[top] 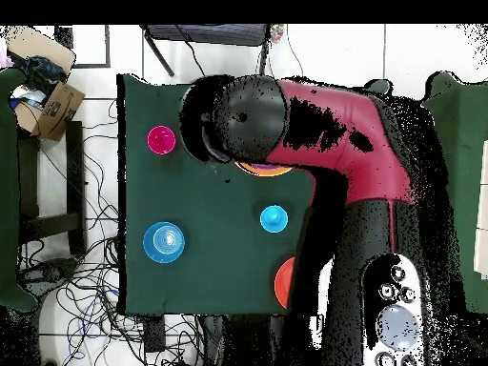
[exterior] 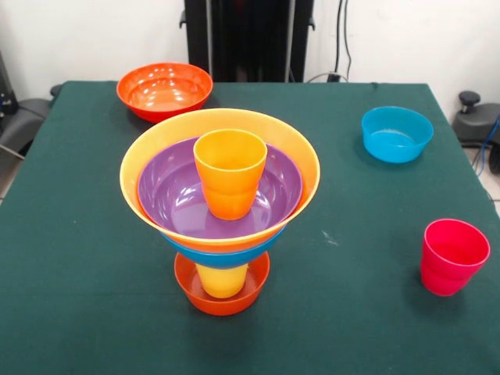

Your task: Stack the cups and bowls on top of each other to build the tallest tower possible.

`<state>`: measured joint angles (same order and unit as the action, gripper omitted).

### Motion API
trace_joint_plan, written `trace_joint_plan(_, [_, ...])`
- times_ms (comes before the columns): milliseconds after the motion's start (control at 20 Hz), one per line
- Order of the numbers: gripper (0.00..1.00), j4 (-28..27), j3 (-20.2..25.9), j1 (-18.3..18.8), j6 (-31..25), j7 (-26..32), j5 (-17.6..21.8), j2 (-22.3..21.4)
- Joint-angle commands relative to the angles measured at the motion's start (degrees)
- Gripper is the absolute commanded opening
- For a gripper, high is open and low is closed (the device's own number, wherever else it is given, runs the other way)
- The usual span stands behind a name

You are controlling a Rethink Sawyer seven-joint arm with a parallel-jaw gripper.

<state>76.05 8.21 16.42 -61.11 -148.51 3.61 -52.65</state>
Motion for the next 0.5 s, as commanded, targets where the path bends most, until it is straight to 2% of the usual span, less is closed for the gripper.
trace_joint_plan(50, [1.0,8.3,2.2,-4.0,3.9,-1.4,-0.2,2.0])
trace_joint_plan(500, [1.0,11.2,-0.3,-8.2,5.8,-4.4,-0.4,1.7])
